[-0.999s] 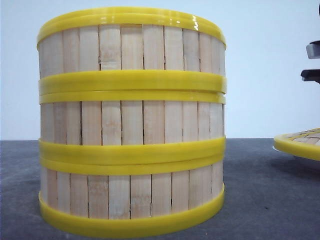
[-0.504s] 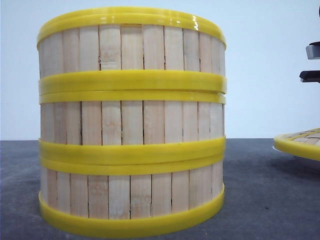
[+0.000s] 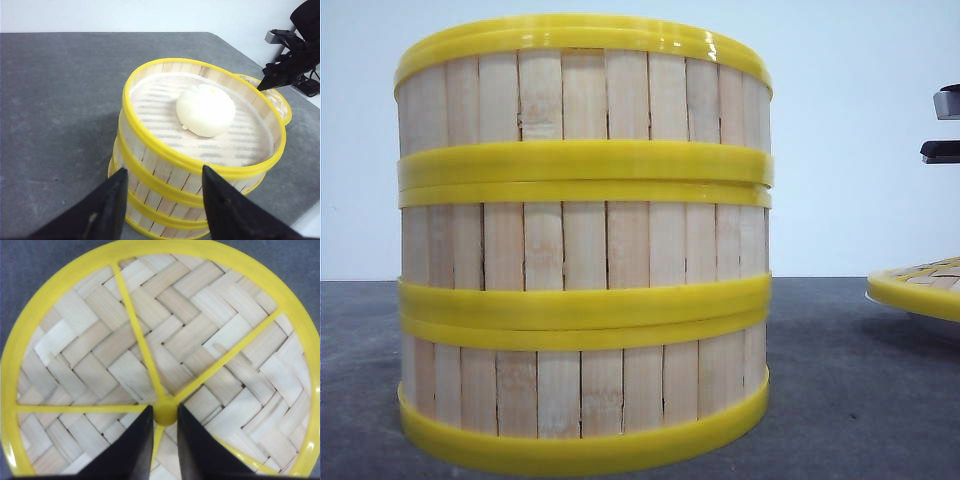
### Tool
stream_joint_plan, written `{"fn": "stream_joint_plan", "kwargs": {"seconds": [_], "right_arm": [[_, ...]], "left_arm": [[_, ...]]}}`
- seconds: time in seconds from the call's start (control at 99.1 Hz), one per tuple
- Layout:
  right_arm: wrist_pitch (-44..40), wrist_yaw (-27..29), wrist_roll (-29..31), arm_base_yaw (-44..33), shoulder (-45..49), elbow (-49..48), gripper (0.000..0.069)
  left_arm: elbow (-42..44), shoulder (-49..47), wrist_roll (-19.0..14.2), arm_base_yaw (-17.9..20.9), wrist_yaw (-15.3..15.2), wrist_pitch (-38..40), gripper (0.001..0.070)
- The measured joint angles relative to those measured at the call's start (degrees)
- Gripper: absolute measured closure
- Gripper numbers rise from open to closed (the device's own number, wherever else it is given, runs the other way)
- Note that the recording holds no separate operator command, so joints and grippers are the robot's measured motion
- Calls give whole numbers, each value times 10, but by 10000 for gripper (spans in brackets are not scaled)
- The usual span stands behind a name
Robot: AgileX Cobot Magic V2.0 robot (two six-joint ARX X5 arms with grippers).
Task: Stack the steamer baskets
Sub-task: 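Grasp the lid rim with the right gripper and lift it, then lower the lid with the right gripper onto the top basket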
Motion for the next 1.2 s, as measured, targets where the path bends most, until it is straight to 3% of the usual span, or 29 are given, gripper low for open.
{"fn": "stream_joint_plan", "kwargs": {"seconds": [0.393,0.555,0.696,0.867,1.2], "right_arm": [[-62,-18,0,19,-46,100,636],[-110,-66,-1,57,-69,186,636],[-155,-114,-2,122,-70,277,638],[-170,-119,-3,228,-71,369,639],[-218,-111,-12,412,-38,396,640]], "left_arm": [[0,0,0,0,0,0,434],[0,0,0,0,0,0,434],[0,0,0,0,0,0,434],[0,0,0,0,0,0,434],[0,0,0,0,0,0,434]]}}
